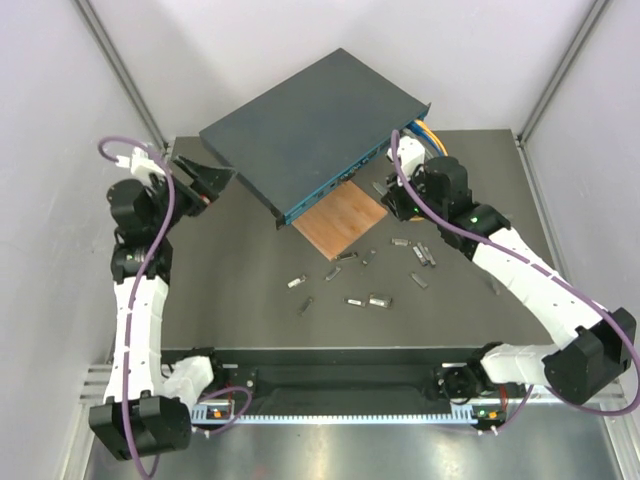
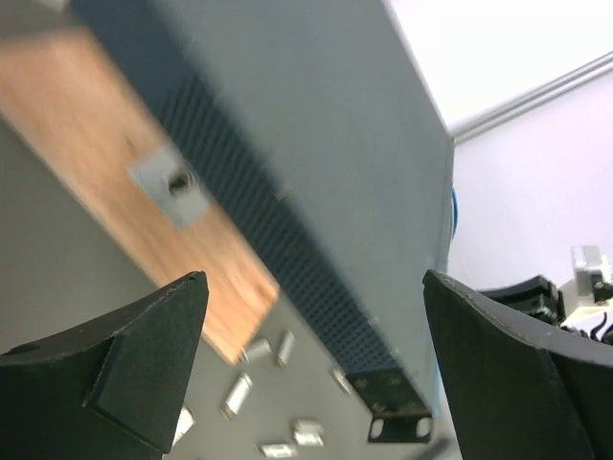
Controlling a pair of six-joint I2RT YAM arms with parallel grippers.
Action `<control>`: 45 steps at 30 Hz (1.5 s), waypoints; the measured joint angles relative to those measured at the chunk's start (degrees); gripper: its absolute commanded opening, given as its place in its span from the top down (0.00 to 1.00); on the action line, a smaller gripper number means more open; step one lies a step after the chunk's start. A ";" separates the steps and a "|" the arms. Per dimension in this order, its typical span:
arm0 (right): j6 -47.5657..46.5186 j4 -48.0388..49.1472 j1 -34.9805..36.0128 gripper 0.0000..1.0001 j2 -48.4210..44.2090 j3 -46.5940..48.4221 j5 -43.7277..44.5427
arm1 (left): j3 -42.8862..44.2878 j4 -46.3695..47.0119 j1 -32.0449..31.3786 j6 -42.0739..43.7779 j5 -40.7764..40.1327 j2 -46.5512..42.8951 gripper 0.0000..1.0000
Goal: Insert the plug into the switch port
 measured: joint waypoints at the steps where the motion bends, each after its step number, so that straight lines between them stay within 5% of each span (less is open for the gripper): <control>1: 0.15 0.24 0.00 1.00 0.00 0.00 0.15 | -2.05 0.70 0.09 -1.92 0.61 -0.11 0.01; 9: 0.13 1.42 0.00 1.00 0.44 0.00 0.81 | -11.85 11.37 0.09 -15.67 6.08 2.67 0.04; 24: 0.33 2.36 0.55 1.00 3.63 3.58 1.03 | -13.42 36.92 -0.72 -29.57 10.23 12.17 0.11; 35: 1.49 3.45 0.74 1.00 5.35 5.62 1.18 | -13.60 38.62 -1.38 -34.25 10.05 16.04 0.70; 45: 4.66 3.50 0.76 1.00 6.84 5.62 0.74 | -13.60 38.66 -1.42 -34.12 9.94 16.04 0.95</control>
